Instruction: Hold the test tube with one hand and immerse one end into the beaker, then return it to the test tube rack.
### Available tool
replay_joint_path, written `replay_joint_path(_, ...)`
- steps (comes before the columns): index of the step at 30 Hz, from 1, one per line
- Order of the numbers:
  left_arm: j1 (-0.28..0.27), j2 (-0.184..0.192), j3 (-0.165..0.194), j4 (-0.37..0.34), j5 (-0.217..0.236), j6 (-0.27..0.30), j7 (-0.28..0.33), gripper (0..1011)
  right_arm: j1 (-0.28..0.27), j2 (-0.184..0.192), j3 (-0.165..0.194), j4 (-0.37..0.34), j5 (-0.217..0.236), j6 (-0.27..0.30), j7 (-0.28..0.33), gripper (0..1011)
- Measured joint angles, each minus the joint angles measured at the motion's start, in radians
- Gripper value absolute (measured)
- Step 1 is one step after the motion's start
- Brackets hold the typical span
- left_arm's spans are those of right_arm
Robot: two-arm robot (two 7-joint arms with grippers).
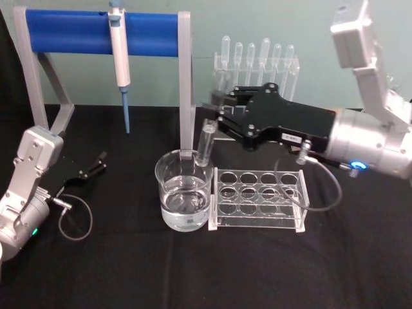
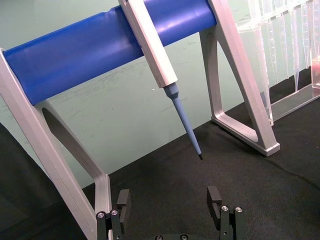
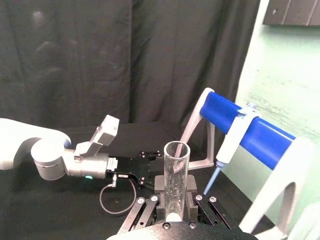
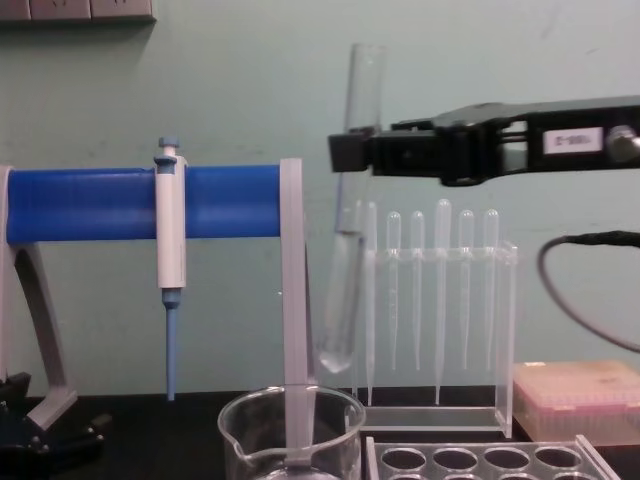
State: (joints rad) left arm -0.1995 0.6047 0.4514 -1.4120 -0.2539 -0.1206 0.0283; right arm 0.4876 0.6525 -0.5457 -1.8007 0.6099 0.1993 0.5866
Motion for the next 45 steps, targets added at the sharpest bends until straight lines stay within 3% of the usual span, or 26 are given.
replay_joint_path(10, 0.0, 0.0, 0.0, 0.0, 0.0, 0.0, 0.0, 1000, -0.114, 0.106, 0.081, -0.09, 0.034, -0.037, -0.029, 242)
replay_joint_path(17, 0.0, 0.0, 0.0, 0.0, 0.0, 0.0, 0.0, 1000, -0.18, 0.138, 0.114, -0.097, 0.036, -0.053, -0.051, 243)
replay_joint_path(45, 0.0, 0.0, 0.0, 0.0, 0.0, 0.0, 0.0, 1000, -0.231, 0.085, 0.125, -0.01, -0.045, -0.058, -0.074, 243)
